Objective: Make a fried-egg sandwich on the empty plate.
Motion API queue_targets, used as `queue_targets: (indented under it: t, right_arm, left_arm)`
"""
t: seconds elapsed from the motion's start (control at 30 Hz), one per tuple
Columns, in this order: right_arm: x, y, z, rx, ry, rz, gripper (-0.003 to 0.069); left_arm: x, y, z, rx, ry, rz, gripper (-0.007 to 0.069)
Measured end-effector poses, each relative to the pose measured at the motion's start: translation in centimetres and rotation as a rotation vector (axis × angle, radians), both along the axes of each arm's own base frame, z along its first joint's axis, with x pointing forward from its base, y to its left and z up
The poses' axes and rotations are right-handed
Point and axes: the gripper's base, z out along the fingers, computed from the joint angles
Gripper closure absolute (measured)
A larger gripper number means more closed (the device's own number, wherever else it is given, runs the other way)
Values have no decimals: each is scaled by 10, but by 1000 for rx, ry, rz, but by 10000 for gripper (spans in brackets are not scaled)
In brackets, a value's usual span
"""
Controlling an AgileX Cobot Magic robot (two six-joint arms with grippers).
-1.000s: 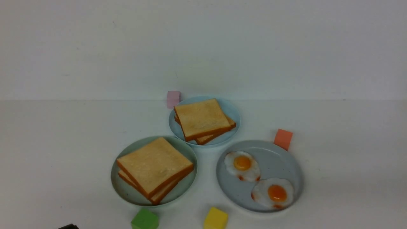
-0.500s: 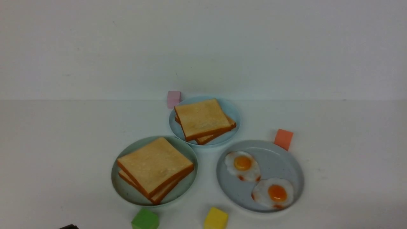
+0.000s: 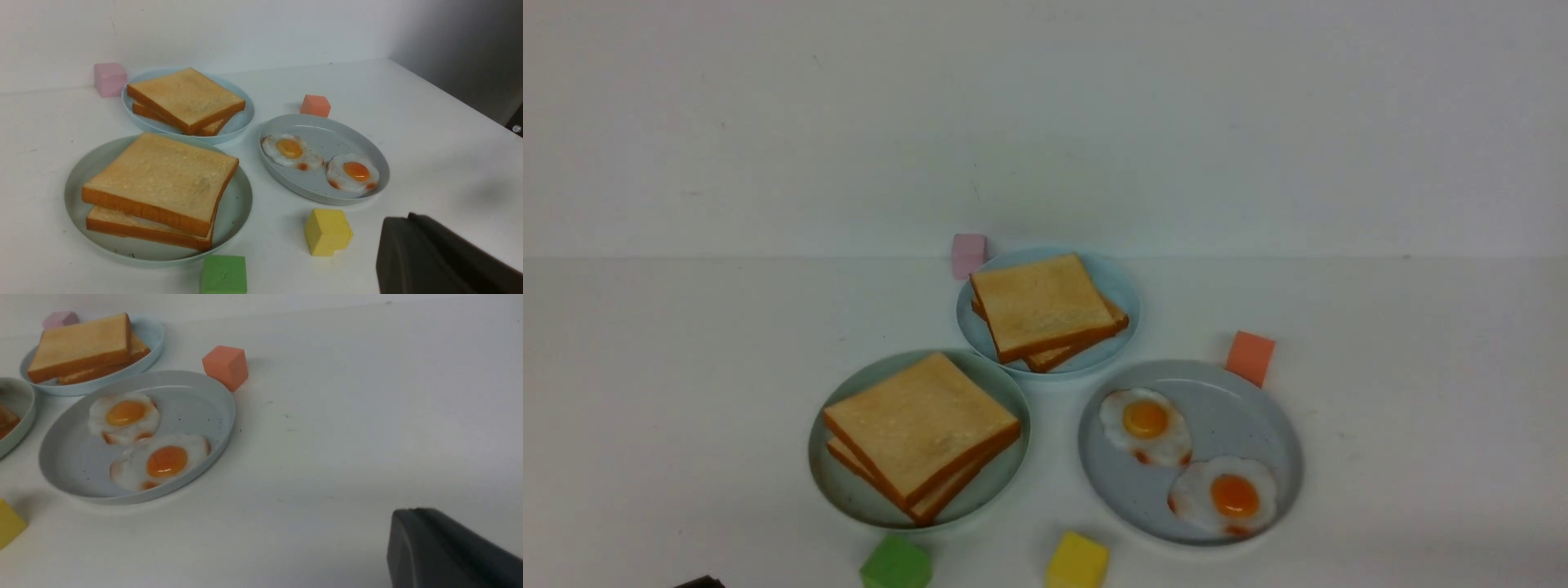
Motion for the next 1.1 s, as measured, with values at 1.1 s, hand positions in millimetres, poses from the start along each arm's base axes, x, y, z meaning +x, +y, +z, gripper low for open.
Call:
queue_targets:
  t: [1.1]
  right_arm:
    - [0,0,0,7,3,1,652]
  left_arm:
    - [0,18,9,13,-151,219,638]
